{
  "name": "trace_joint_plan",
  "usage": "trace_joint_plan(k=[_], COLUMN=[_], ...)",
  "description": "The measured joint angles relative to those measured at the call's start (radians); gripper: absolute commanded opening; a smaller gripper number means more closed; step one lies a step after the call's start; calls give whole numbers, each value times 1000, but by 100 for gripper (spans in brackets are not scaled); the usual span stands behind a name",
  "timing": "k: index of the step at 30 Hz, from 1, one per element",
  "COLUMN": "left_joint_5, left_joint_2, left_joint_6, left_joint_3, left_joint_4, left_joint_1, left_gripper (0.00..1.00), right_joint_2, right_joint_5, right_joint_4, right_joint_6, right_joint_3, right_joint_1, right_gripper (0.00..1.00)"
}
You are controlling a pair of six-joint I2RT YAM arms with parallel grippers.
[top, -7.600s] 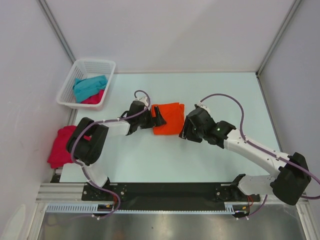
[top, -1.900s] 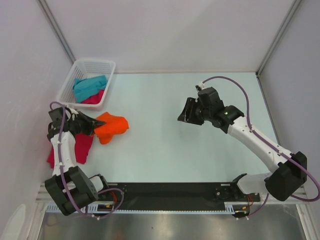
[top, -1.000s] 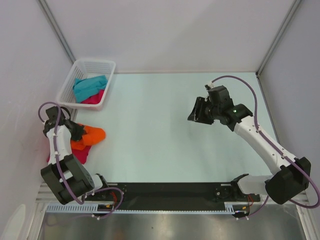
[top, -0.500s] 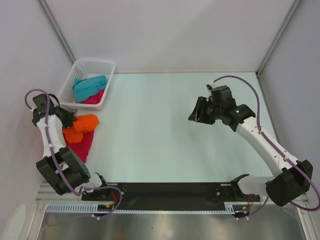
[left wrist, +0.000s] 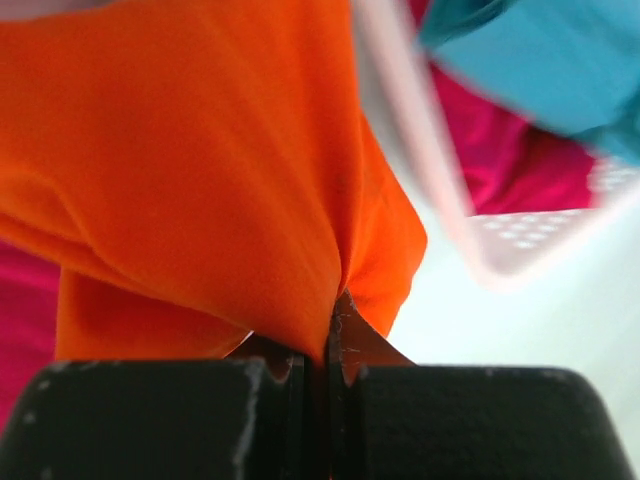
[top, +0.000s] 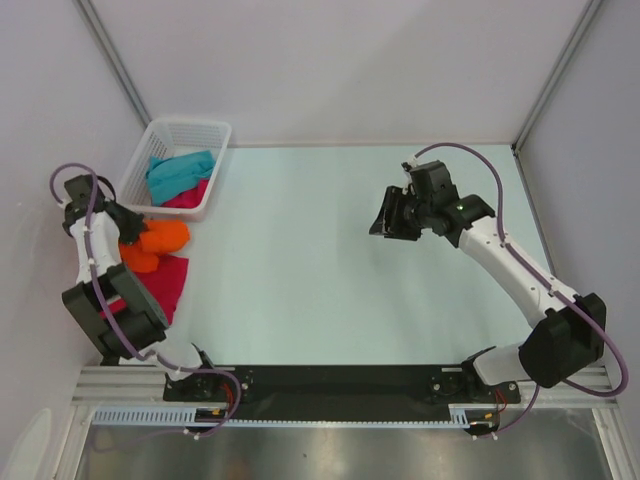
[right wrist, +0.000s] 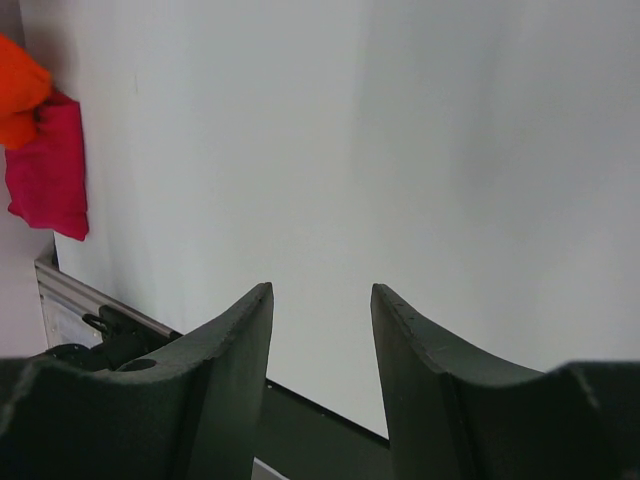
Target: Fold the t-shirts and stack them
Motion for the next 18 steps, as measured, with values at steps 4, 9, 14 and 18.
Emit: trace_joint_plan(k=[4, 9, 14, 18], left_joint_5=[20, 10, 4, 19], left_joint_2=[92, 85, 7, -110], left_joint_6=[-3, -8, -8, -8], left_joint_3=[-95, -162, -254, -337], left_joint_4=[11, 25, 62, 57], left_joint_1=[0, 6, 13, 13], left_gripper=[1, 1, 2, 2], right_joint_2=[16, 31, 32, 32], right_joint_5=[0, 1, 1, 0], right_joint_4=[-2, -17, -34, -39], right_joint_6=[-12, -33, -46, -56], right_joint_3=[10, 15, 18, 21], right_joint_1=[0, -5, -19, -23], right_gripper=[49, 49, 49, 49])
